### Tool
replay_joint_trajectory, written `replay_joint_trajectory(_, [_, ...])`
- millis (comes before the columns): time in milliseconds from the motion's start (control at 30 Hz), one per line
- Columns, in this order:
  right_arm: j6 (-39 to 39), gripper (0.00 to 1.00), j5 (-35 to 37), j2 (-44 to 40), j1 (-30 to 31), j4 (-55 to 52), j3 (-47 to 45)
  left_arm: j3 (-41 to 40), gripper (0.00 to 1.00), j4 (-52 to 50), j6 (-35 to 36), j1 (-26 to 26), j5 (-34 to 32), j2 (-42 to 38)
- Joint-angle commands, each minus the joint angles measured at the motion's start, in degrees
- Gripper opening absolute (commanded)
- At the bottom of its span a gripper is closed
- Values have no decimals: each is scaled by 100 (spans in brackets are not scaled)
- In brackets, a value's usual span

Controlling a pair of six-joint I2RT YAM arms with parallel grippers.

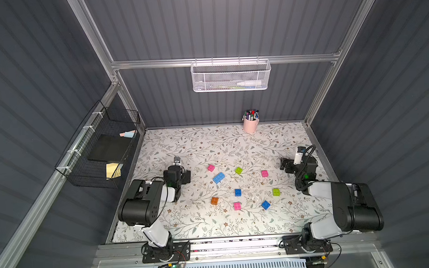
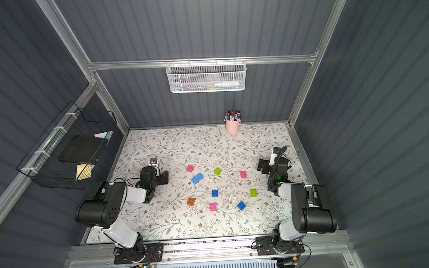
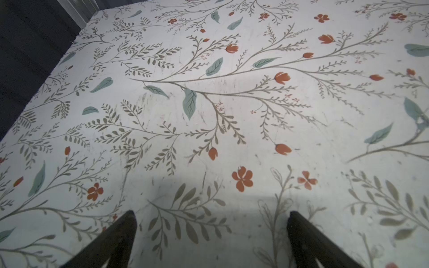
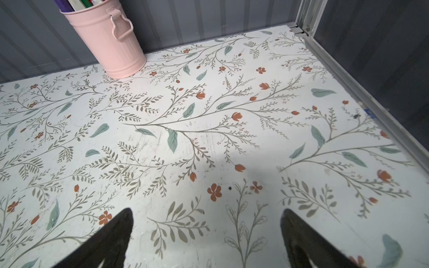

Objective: Assemble the number 4 with lego
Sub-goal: Pick up the lego brick from the center of the board.

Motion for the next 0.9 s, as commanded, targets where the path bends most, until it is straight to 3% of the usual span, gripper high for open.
replay_joint_trajectory(0, [-28, 99, 23, -8, 44, 18, 87, 90, 100, -157, -55, 49, 89, 81])
replay_joint_trajectory(567, [-181, 99, 109, -121, 57, 75, 139, 97, 99, -205, -79, 43, -35, -8])
replay_joint_trajectory(633, [-227, 99, 319, -409, 115, -728, 456, 390, 99, -1052, -41, 22, -86, -338])
replay_joint_trajectory(733, [410, 99, 972, -649, 323, -2980, 1443, 901, 100, -2405, -4, -137, -48, -710])
replay_joint_trajectory(867, [382, 99, 946, -765, 845, -4237, 2038, 1469, 99, -3710, -101, -672, -286, -859])
